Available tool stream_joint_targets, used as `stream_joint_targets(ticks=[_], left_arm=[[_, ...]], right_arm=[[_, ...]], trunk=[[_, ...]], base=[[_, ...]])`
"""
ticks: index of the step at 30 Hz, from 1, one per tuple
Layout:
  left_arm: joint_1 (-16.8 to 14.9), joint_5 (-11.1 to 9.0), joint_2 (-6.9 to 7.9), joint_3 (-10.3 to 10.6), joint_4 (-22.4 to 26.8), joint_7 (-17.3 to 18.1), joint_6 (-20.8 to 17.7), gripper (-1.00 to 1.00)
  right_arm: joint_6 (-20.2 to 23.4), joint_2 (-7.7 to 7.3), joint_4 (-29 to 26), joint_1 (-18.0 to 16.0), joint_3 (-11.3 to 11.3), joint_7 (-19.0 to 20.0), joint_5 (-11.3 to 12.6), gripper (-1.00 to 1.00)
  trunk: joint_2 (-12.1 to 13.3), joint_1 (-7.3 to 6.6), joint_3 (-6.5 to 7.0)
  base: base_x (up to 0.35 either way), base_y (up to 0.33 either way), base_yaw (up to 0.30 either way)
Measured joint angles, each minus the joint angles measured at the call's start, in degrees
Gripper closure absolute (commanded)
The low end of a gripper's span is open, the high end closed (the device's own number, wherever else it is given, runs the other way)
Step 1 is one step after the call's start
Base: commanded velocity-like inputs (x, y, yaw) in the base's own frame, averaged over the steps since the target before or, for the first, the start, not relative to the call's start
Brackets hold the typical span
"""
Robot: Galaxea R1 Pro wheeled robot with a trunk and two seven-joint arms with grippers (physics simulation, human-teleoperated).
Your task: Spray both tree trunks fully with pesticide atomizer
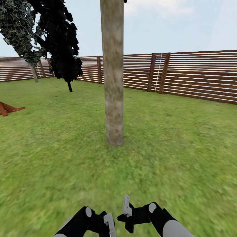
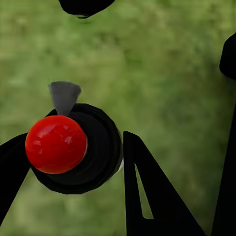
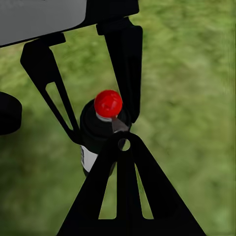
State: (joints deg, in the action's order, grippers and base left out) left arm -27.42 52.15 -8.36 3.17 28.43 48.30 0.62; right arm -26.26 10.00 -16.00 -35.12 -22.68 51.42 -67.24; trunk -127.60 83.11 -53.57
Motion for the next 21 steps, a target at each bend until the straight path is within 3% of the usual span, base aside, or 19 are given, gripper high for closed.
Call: stream_joint_targets(ticks=[21], left_arm=[[0.0, -0.9, -0.69, -0.1, 0.0, 0.7, 1.8, 1.0]], right_arm=[[0.0, 0.0, 0.0, 0.0, 0.0, 0.0, 0.0, 1.0]], trunk=[[0.0, 0.0, 0.0]], base=[[0.0, 0.0, 0.0]])
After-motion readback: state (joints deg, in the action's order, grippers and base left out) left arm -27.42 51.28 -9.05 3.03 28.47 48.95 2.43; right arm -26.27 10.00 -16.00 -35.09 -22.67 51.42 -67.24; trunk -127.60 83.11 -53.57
